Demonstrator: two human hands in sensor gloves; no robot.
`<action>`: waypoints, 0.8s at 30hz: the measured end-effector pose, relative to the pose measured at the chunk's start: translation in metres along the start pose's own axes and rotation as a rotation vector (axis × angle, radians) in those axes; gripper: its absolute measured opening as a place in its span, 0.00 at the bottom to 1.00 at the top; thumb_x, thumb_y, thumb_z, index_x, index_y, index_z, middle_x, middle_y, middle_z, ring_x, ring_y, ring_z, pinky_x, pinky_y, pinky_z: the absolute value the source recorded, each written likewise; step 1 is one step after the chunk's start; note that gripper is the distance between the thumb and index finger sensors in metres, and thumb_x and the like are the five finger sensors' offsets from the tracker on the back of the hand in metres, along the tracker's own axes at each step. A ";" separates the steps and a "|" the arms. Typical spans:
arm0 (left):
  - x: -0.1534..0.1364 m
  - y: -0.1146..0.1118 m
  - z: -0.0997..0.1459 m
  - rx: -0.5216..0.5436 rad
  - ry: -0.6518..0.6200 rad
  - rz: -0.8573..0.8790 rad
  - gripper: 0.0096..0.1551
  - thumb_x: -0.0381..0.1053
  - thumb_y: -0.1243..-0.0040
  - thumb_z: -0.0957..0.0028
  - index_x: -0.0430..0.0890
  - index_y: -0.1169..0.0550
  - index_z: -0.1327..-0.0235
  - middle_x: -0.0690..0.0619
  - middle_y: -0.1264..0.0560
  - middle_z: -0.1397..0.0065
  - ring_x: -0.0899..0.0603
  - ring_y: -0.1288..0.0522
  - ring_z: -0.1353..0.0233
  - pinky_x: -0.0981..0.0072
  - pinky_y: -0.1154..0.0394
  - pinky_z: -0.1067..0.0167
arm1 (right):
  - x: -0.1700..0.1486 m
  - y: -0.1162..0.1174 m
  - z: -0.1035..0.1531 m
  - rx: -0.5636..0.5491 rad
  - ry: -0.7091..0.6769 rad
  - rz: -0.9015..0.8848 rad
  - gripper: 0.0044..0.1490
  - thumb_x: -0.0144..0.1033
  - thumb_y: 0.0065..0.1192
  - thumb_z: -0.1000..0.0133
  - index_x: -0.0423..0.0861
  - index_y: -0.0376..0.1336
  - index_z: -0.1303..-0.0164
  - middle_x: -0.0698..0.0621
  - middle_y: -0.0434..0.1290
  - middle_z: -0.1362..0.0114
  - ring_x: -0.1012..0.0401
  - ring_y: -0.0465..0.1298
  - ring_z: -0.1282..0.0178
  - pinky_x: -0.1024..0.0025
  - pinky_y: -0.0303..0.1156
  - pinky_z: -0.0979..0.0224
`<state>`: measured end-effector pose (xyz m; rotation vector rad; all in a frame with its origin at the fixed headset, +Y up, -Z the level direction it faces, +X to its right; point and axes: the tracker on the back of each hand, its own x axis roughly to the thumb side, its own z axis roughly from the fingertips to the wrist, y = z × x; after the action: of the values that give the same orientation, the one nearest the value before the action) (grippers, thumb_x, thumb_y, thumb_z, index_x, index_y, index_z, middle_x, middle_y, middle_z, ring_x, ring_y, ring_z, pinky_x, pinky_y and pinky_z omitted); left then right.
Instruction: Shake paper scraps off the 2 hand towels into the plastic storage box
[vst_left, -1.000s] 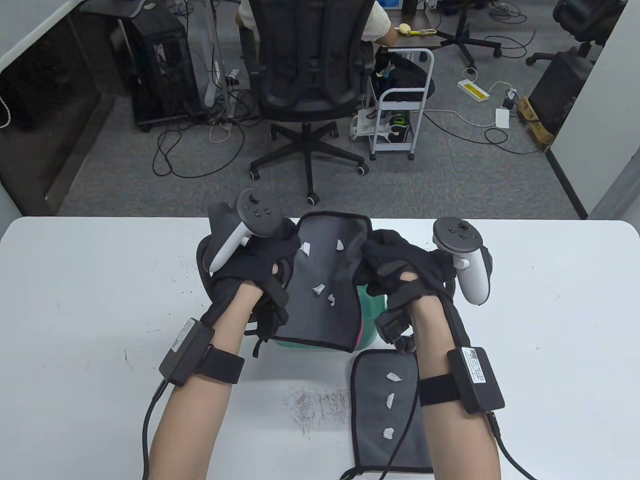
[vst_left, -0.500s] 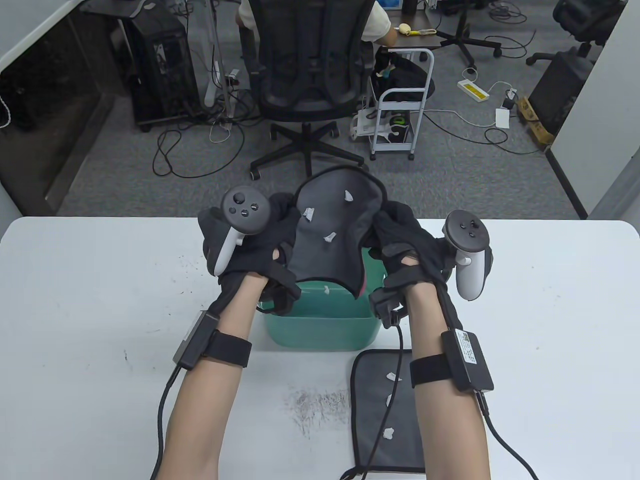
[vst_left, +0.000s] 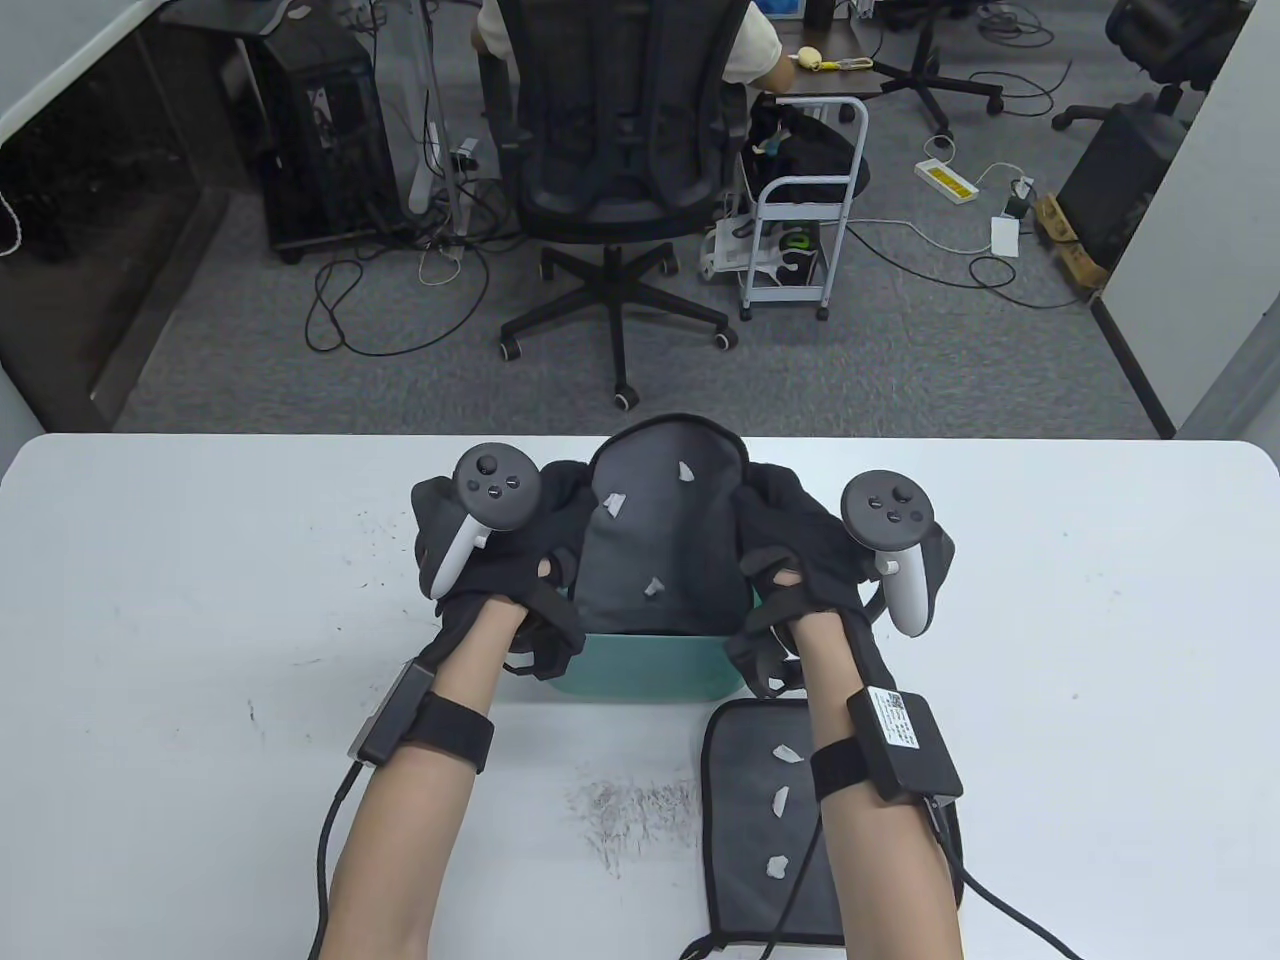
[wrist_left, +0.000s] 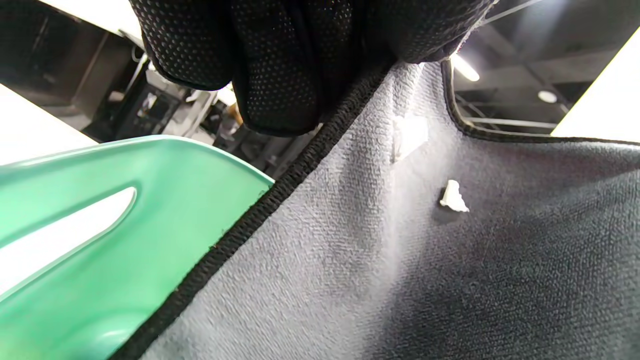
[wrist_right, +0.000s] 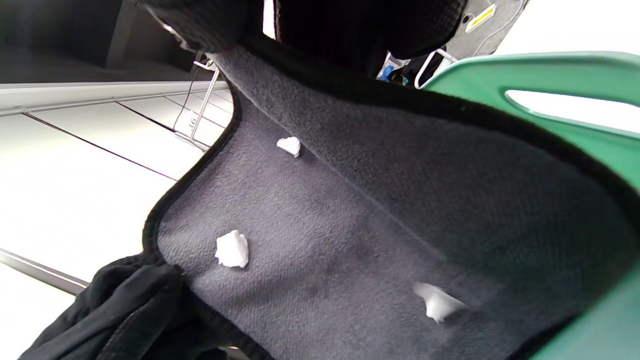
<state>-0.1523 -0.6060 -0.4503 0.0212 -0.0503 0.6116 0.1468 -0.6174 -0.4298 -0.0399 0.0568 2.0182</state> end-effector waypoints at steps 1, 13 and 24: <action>-0.001 0.001 0.000 0.001 0.004 -0.001 0.22 0.58 0.44 0.42 0.61 0.25 0.34 0.54 0.18 0.30 0.46 0.17 0.35 0.46 0.24 0.34 | 0.000 -0.001 0.000 -0.003 0.003 0.001 0.23 0.45 0.65 0.47 0.57 0.69 0.41 0.47 0.71 0.28 0.48 0.78 0.37 0.46 0.70 0.33; -0.016 0.020 -0.010 0.108 0.046 -0.006 0.21 0.59 0.43 0.43 0.63 0.24 0.36 0.56 0.18 0.31 0.47 0.17 0.35 0.47 0.24 0.33 | -0.024 -0.024 -0.004 -0.149 0.051 -0.044 0.23 0.45 0.65 0.48 0.59 0.70 0.42 0.48 0.73 0.29 0.49 0.79 0.37 0.46 0.69 0.32; -0.027 0.014 -0.012 0.118 0.045 -0.041 0.21 0.59 0.42 0.43 0.64 0.24 0.36 0.55 0.19 0.29 0.46 0.18 0.33 0.45 0.24 0.32 | -0.035 -0.025 -0.007 -0.177 0.066 -0.055 0.23 0.45 0.66 0.49 0.60 0.70 0.43 0.49 0.73 0.29 0.50 0.79 0.38 0.46 0.69 0.31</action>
<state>-0.1824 -0.6095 -0.4636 0.1228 0.0294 0.5732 0.1847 -0.6387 -0.4352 -0.2178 -0.0800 1.9617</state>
